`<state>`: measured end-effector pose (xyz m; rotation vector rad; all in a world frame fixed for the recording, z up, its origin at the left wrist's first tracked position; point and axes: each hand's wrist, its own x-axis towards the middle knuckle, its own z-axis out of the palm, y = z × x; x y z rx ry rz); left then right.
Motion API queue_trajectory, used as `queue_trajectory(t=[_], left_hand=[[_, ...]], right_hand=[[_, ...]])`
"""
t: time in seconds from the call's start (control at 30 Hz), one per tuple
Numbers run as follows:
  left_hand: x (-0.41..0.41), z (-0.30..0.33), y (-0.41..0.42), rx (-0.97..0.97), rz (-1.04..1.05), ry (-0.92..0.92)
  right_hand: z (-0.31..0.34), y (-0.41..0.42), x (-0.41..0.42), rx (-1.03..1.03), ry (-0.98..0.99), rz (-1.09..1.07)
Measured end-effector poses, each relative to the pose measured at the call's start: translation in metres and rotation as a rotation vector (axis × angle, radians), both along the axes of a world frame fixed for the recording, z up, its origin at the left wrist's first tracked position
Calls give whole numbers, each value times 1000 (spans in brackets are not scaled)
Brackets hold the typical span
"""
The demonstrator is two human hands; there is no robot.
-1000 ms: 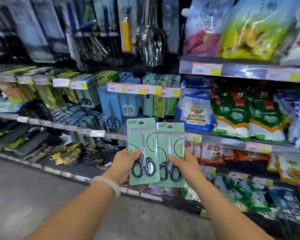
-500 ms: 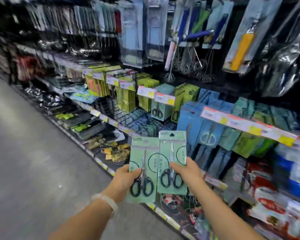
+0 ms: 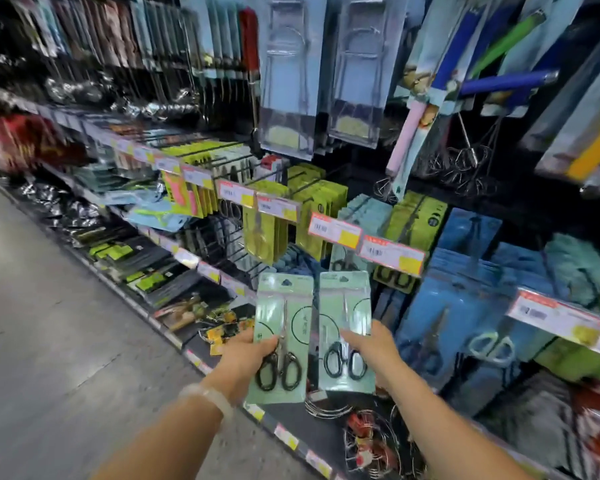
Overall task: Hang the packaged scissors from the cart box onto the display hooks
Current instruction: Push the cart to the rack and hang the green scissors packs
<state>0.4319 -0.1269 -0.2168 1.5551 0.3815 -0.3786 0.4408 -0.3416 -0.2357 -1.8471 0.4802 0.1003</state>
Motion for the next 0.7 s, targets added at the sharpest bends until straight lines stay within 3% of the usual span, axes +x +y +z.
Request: queue_trajectory(t=[0.23,0.37,0.5,0.7], left_hand=[[97,13,14,48,-251,-32],[141,10,25,105,-349,-24],[161,-5,28,101,-413,-19],[165,-8,29,7,-485,27]], right_hand=[[19,14,65,-66,-95,-124],[40,33,83,43,-191,-222],[29,47,89,155,-180,-304],[3,53,98,158,-146,-355]])
